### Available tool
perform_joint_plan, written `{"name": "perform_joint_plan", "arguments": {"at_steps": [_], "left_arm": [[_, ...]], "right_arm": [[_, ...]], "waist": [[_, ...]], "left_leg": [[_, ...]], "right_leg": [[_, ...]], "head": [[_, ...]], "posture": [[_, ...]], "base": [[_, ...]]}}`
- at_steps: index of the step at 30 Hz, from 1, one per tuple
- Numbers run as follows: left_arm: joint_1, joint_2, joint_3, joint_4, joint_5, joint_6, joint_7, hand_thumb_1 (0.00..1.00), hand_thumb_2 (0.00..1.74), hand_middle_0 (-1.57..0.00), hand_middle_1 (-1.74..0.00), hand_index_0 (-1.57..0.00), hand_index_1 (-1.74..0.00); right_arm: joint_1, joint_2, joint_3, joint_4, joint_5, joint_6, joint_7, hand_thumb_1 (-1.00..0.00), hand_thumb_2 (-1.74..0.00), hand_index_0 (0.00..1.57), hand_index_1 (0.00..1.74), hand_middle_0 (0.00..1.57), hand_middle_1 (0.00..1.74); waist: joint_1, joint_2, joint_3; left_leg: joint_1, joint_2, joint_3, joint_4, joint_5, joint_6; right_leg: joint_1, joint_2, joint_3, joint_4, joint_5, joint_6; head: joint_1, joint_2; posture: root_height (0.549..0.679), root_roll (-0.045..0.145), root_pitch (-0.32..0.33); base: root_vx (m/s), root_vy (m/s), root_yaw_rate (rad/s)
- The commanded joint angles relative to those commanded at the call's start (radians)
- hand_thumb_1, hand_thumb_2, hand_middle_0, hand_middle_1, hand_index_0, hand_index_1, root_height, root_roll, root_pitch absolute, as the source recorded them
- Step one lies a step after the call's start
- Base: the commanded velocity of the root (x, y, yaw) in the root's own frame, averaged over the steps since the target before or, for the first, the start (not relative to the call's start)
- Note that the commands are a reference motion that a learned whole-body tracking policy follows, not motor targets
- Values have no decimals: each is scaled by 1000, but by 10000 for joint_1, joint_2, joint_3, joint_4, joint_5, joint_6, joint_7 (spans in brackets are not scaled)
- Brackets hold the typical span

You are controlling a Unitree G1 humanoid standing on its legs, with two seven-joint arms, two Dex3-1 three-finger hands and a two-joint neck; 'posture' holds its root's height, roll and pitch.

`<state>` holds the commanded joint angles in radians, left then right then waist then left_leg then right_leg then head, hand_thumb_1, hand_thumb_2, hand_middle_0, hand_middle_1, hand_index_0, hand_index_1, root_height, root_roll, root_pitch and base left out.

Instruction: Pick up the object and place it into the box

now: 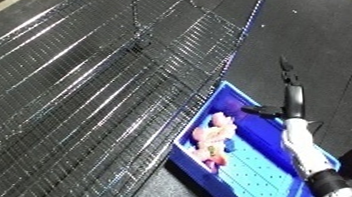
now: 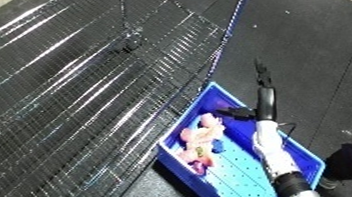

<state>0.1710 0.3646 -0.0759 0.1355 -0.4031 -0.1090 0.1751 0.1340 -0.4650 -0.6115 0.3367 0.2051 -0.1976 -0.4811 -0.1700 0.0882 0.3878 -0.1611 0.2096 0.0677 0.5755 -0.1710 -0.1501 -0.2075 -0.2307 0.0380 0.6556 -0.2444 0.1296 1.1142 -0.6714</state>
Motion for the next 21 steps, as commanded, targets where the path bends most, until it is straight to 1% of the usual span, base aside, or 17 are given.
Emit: {"name": "perform_joint_plan", "arguments": {"at_steps": [3, 6, 11, 17, 21], "left_arm": [[-17, -18, -5, -3, -5, 26, -22, 1000, 1740, -1570, -1740, -1570, -1740], [-40, -47, 0, -18, -27, 63, -46, 1000, 1740, -1570, -1740, -1570, -1740], [-48, -132, 47, -102, -137, 119, -85, 1000, 1740, -1570, -1740, -1570, -1740], [15, -248, 127, -46, -201, 184, -70, 1000, 1740, -1570, -1740, -1570, -1740], [25, -284, 140, 5, -169, 236, -82, 1000, 1740, -1570, -1740, -1570, -1740]], "right_arm": [[-25, 65, 96, -252, -45, -11, 85, 0, 0, 0, 0, 0, 0], [-50, 127, 308, -605, -88, -15, 308, 0, 0, 0, 0, 0, 0], [-180, 167, 929, -1357, -142, 50, 877, 0, 0, 0, 0, 0, 0], [-460, 75, 1692, -2096, -67, 184, 1471, 0, 0, 0, 0, 0, 0], [-573, 90, 2091, -2357, 29, 224, 1779, 0, 0, 0, 0, 0, 0]], "waist": [[18, 2, 2], [59, -4, 3], [184, -51, -7], [421, -156, -50], [585, -239, -45]], "left_leg": [[-12, -7, -12, 1, 17, 3], [-13, -17, -19, -9, 44, 5], [-17, -24, -33, -35, 94, -9], [-14, -39, -105, -56, 132, -24], [-30, -51, -171, -57, 174, -42]], "right_leg": [[-2, -3, 4, 0, -3, -5], [14, -2, -1, -8, -9, -11], [48, 8, -31, -35, -9, -9], [116, 33, -89, -4, -28, -7], [166, 53, -136, 29, -47, -10]], "head": [[-101, 2], [-293, 10], [-1011, -23], [-1891, -83], [-2601, -152]], "posture": [[644, 64, -168], [644, 65, -170], [644, 64, -172], [643, 59, -176], [643, 56, -179]], "base": [[-9, 5, 9], [-4, 9, -1], [-7, 8, 20], [-4, -1, 76], [-7, 4, 101]]}}
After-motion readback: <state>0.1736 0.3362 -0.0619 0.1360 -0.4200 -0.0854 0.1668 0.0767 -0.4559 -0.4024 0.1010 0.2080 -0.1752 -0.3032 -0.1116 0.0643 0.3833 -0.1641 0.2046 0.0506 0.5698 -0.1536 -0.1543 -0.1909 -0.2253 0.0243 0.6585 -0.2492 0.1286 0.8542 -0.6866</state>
